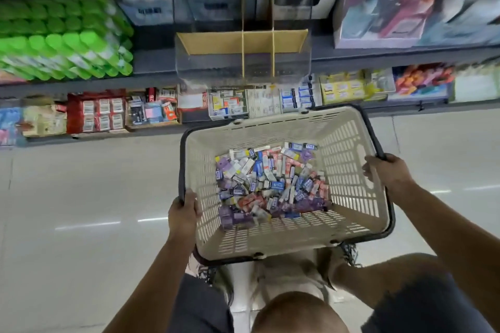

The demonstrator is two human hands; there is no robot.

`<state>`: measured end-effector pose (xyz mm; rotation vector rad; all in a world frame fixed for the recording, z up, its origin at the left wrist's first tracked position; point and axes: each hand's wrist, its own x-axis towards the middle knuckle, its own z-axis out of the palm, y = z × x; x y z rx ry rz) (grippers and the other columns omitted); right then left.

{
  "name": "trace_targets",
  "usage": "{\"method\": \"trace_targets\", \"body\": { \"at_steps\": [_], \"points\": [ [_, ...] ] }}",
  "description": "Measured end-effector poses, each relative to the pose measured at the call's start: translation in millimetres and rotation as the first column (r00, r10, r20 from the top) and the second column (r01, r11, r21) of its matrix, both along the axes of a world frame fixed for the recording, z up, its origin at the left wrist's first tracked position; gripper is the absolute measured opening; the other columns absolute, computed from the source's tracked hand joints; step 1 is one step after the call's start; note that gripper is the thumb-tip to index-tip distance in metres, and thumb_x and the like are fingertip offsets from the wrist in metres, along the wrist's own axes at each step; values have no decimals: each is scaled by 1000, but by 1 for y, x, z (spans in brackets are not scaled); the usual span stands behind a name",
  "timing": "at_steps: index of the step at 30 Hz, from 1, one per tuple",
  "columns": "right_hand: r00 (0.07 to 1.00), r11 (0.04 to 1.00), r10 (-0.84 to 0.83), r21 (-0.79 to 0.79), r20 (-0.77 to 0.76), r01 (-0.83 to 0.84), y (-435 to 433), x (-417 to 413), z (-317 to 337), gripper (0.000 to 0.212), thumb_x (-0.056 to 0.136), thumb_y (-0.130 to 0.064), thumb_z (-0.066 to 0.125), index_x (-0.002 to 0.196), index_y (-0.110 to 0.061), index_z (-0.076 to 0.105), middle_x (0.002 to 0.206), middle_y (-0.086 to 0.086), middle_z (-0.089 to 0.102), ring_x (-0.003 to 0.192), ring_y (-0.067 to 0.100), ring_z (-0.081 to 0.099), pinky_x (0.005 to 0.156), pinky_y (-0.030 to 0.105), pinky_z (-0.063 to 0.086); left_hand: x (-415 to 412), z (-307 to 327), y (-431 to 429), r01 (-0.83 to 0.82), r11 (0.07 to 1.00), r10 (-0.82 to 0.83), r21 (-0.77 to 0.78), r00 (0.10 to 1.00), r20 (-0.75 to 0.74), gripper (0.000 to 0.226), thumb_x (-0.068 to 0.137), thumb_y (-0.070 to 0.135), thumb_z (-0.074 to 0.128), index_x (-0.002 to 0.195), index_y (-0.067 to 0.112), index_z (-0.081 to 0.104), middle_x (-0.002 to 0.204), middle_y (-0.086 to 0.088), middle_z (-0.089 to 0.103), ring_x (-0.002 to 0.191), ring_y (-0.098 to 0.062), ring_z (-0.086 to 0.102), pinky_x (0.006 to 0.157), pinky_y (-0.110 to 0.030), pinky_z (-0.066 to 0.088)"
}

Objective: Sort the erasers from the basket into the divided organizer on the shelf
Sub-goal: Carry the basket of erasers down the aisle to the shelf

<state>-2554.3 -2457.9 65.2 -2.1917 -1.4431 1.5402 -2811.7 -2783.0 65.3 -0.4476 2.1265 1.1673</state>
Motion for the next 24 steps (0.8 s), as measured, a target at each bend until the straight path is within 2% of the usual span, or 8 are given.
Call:
{"method": "trace_targets", "body": {
  "at_steps": [2,4,8,11,14,17,21,24],
  "points": [
    [1000,1000,7,16,-17,-7,4,-3,-27,7,88,-12,61,83,-6,61,58,7,65,60,24,56,71,37,47,2,-32,2,7,1000,-7,5,1000,3,41,99,28,49,61,12,44,37,7,41,51,-18,37,58,-31,33],
    [1000,999,14,44,-24,-13,8,-8,-49,7,88,-11,61,83,-7,60,61,7,63,59,22,57,68,36,47,1,-59,6,15,1000,-15,15,1000,-14,44,99,34,47,62,11,45,44,4,44,52,-19,40,59,-31,35],
    [1000,997,-1,71,4,1,13,-10,-81,5,89,-13,59,90,-8,58,65,7,60,45,11,56,58,29,46,-14,-93,20,57,998,-54,37,994,-92,54,97,54,36,75,8,53,60,-5,49,57,-21,47,55,-27,39],
    [1000,998,16,54,13,-17,14,-11,-94,3,90,-11,58,89,-9,56,69,9,60,56,18,57,61,29,44,-22,-111,26,67,997,-70,-27,990,-125,59,98,57,30,78,7,54,66,-9,51,61,-25,49,54,-27,39],
    [998,994,60,93,27,-63,18,-17,-103,7,90,-10,57,95,-6,54,71,10,58,60,21,54,57,28,41,-23,-125,27,38,998,-45,-45,986,-163,60,98,57,30,79,7,57,72,-11,55,67,-29,52,59,-30,42],
    [993,991,101,86,56,-105,25,-18,-117,16,89,-12,57,100,0,55,72,12,55,61,23,52,56,28,39,-22,-135,27,15,1000,-18,-19,977,-212,62,99,54,29,81,3,58,72,-10,55,66,-29,51,58,-31,42],
    [984,984,146,90,104,-155,35,-22,-128,28,87,-16,61,105,6,57,75,17,54,66,27,51,61,32,38,-26,-138,28,18,998,-6,55,976,-220,60,100,51,31,76,2,56,64,-10,51,54,-26,45,53,-29,38],
    [975,972,194,110,109,-206,38,-29,-124,38,87,-18,61,113,9,55,87,19,54,75,30,52,67,35,40,-26,-133,28,16,993,7,113,980,-201,57,100,50,31,75,4,53,62,-9,47,49,-22,40,49,-28,37]
  ]
}}
